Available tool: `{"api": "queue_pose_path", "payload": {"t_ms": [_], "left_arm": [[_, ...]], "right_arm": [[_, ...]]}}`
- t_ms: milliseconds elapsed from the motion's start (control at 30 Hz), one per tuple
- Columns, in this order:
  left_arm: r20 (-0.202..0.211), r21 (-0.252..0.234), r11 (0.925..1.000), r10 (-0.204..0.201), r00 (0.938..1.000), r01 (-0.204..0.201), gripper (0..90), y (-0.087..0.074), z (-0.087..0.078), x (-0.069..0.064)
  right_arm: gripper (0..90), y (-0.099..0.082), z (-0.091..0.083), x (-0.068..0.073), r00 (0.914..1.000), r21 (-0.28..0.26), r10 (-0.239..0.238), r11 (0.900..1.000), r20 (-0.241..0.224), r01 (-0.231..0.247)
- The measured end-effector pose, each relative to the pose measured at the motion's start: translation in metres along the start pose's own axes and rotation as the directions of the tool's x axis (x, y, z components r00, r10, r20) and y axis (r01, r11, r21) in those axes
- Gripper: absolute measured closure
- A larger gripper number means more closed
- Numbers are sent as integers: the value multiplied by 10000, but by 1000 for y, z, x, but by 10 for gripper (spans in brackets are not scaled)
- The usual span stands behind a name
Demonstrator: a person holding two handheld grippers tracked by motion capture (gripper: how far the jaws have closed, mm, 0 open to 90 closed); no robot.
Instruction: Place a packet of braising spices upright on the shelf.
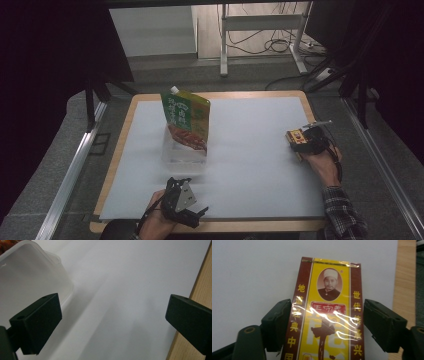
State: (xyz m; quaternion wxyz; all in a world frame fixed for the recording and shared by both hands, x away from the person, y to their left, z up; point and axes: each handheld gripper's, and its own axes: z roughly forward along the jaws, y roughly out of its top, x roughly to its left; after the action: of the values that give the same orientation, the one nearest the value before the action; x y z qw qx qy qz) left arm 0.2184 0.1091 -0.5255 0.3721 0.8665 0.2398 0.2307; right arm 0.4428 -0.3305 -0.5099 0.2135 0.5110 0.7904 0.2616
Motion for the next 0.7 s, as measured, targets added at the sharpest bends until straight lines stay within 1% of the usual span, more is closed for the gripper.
{"api": "queue_pose_path", "payload": {"t_ms": [33,100,267,467,700], "left_arm": [[8,-9,10000,1,10000,-1,4,0,0,0],[8,-23,10000,-5,10000,5,4,0,0,0],[5,-36,10000,-9,10000,9,4,0,0,0],[-15,-65,10000,-29,10000,29,4,0,-1,1],[-21,-73,10000,-38,10000,38,4,0,-1,0]], "right_arm": [[288,0,0,0,10000,-3,48,10000,-44,-48],[307,1,-2,2,10000,111,82,9999,26,-82],[314,2,-4,4,9999,146,-113,9998,117,112],[315,3,-12,7,9999,-200,-118,9997,-22,117],[315,4,-21,16,9986,-469,-411,9981,-340,395]]}}
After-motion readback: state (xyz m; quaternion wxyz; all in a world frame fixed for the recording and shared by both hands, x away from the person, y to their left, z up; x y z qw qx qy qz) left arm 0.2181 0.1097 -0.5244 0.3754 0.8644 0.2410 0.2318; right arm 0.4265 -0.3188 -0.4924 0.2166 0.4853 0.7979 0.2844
